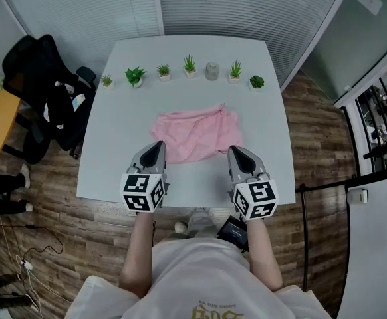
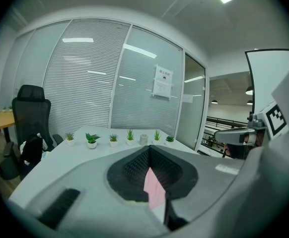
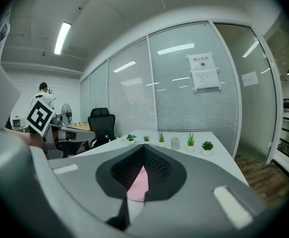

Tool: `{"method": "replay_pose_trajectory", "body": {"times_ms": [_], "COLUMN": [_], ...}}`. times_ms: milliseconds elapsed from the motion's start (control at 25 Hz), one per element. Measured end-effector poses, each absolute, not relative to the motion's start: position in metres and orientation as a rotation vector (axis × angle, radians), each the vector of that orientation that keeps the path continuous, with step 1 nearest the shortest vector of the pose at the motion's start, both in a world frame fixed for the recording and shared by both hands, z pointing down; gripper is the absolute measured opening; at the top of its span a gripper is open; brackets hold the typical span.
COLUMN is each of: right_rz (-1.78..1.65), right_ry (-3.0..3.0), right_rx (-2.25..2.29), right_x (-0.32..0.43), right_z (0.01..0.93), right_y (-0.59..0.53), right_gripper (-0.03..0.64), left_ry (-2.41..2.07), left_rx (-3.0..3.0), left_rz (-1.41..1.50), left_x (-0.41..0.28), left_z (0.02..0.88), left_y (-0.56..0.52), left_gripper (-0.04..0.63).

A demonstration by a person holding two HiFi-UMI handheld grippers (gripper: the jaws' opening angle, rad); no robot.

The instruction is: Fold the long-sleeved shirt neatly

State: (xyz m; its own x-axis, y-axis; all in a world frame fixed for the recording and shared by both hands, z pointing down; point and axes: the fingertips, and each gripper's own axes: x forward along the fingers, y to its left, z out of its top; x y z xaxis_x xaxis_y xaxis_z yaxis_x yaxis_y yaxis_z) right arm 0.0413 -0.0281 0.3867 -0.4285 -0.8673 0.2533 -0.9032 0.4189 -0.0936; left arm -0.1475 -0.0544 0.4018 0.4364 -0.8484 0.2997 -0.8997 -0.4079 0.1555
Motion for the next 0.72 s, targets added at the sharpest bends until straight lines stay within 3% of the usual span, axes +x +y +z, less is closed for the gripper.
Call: {"method": "replay_pose_trajectory", "body": {"times_ms": [720], "right_rz": [0.310], "right_ry": [-2.496], "right_rx": [1.564], "right_x": [0.0328], "right_z": [0.3889], "right_y": [-0.0311], "right_gripper": [0.011], "left_ry": [-1.505], "left_rx": [2.393], "left_rz": [0.248], "left_x": [-0.1562], "left_z": [0.4064], "left_y": [-0.0557], "left_gripper": [0.008]}}
